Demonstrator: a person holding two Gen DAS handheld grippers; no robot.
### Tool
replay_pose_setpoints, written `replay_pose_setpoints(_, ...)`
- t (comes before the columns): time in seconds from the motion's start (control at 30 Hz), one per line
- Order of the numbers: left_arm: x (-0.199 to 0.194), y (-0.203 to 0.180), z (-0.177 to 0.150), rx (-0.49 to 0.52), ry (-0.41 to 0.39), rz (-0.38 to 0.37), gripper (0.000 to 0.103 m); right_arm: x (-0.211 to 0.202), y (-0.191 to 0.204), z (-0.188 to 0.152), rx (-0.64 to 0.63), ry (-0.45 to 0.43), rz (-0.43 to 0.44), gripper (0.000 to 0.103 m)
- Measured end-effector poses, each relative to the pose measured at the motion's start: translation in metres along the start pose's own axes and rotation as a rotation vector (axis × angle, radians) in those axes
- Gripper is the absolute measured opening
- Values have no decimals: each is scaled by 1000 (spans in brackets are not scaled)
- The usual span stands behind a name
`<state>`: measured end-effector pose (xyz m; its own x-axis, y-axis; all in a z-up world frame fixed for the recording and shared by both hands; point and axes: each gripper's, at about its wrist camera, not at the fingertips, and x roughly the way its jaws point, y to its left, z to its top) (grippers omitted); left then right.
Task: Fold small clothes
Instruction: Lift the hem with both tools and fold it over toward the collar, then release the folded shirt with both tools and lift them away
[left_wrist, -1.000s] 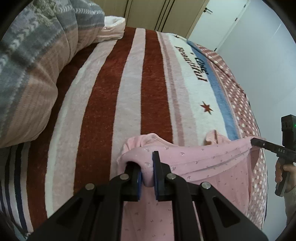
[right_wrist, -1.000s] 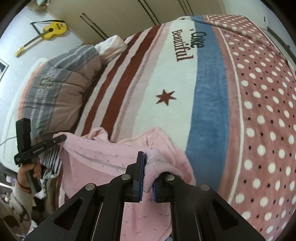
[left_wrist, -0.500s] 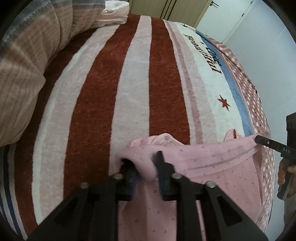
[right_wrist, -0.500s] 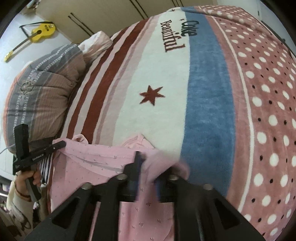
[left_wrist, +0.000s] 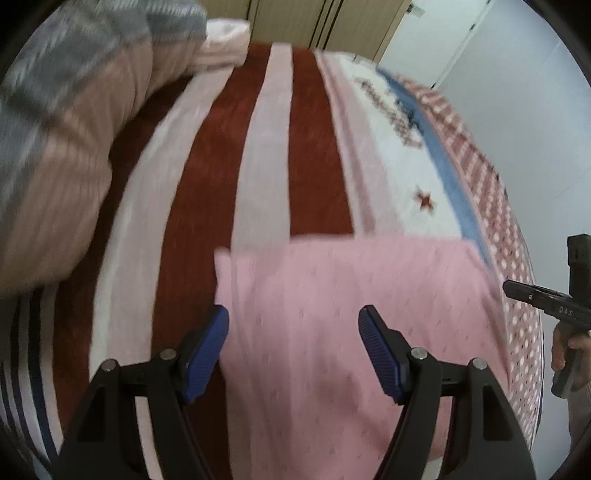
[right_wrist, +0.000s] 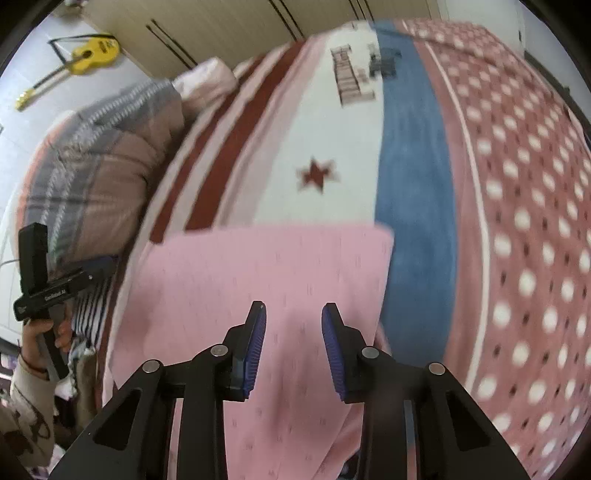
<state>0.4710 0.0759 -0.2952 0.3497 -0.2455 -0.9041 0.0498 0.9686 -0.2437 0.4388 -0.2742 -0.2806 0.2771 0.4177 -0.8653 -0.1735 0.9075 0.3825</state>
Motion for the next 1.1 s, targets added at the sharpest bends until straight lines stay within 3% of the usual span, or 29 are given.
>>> replay_pose_setpoints(0.07, 3, 6, -18, -45, 36, -25, 79, 0, -1, -19, 12, 24, -32, 30)
replay_pose_setpoints(0.1, 4, 11, -33, -82, 61, -39, 84, -3, -5, -32, 31, 29, -56, 41)
replay_pose_setpoints(0.17, 6, 18, -57, -129, 99, -59, 84, -10, -12, -50, 80, 21, -60, 61)
replay_pose_setpoints(0.2, 7, 20, -68, -148, 114, -63, 84, -14, -17, -61, 114, 18, -55, 65)
replay_pose_setpoints(0.37, 14, 29, -114, -284, 160, -176, 84, -13, -38, -109, 310, 75, 59, 66)
replay_pose_setpoints(0.63, 8, 19, -130, -267, 141, -127, 84, 17, -35, -131, 451, 91, 219, 69)
replay_pose_setpoints(0.67, 5, 19, -129, -260, 134, -115, 84, 19, -32, -131, 449, 90, 214, 66)
replay_pose_setpoints(0.8, -4, 25, -118, -253, 107, -99, 84, 16, -21, -126, 393, 85, 203, 22)
replay_pose_setpoints(0.87, -10, 26, -115, -253, 91, -105, 84, 8, -15, -121, 350, 64, 180, 13)
replay_pose_setpoints(1.1, -39, 39, -112, -237, 33, -93, 84, -22, 30, -85, 204, -42, 205, 8)
